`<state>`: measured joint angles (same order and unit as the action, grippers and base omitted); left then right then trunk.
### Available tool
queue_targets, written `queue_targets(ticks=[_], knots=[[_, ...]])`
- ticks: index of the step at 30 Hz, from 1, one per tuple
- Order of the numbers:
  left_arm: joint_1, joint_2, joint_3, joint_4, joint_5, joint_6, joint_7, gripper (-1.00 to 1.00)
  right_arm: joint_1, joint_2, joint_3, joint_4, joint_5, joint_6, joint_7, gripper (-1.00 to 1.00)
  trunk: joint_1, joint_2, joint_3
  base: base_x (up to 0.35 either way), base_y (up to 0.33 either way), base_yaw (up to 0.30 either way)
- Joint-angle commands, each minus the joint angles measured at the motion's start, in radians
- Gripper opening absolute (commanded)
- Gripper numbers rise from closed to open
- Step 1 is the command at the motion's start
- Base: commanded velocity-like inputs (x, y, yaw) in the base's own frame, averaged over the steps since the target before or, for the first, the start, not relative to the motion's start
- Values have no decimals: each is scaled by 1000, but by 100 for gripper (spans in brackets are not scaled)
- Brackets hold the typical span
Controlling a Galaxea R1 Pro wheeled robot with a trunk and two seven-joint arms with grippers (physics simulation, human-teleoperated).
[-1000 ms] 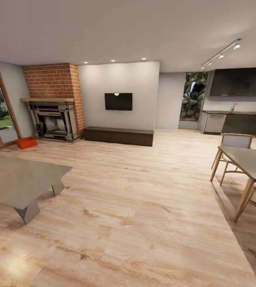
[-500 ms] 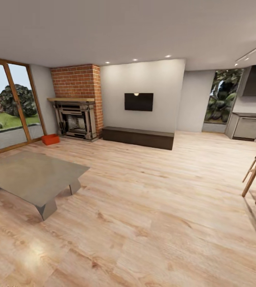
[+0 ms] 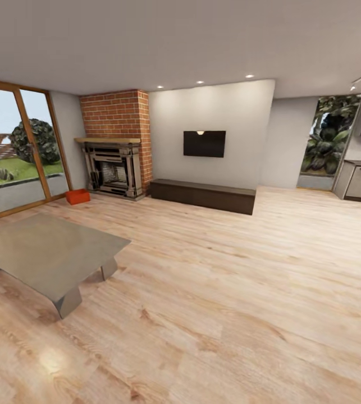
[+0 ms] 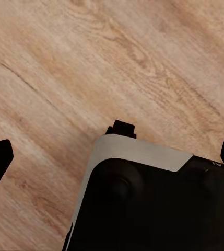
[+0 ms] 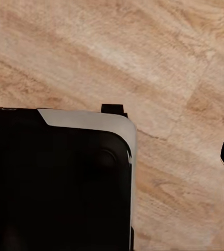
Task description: Move the two storage containers from the living room to the garage. In the garage, place one container on the floor and stack the other container on top of it (either order is fine).
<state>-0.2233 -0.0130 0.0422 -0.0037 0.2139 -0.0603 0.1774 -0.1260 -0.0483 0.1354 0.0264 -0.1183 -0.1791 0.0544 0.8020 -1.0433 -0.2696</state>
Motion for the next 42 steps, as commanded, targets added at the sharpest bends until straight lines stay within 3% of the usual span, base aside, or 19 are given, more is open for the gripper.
queue_targets(ticks=[1,42], knots=[[-1,0,4,1,3,-4,2,100,-1,-1,8,3,-11,-6,6,100,1,-1,-1,323,0,2],[-1,1,5,0,4,-3,2,100,-1,-9,23,4,-1,-11,1,100,1,-1,-1,323,0,0]])
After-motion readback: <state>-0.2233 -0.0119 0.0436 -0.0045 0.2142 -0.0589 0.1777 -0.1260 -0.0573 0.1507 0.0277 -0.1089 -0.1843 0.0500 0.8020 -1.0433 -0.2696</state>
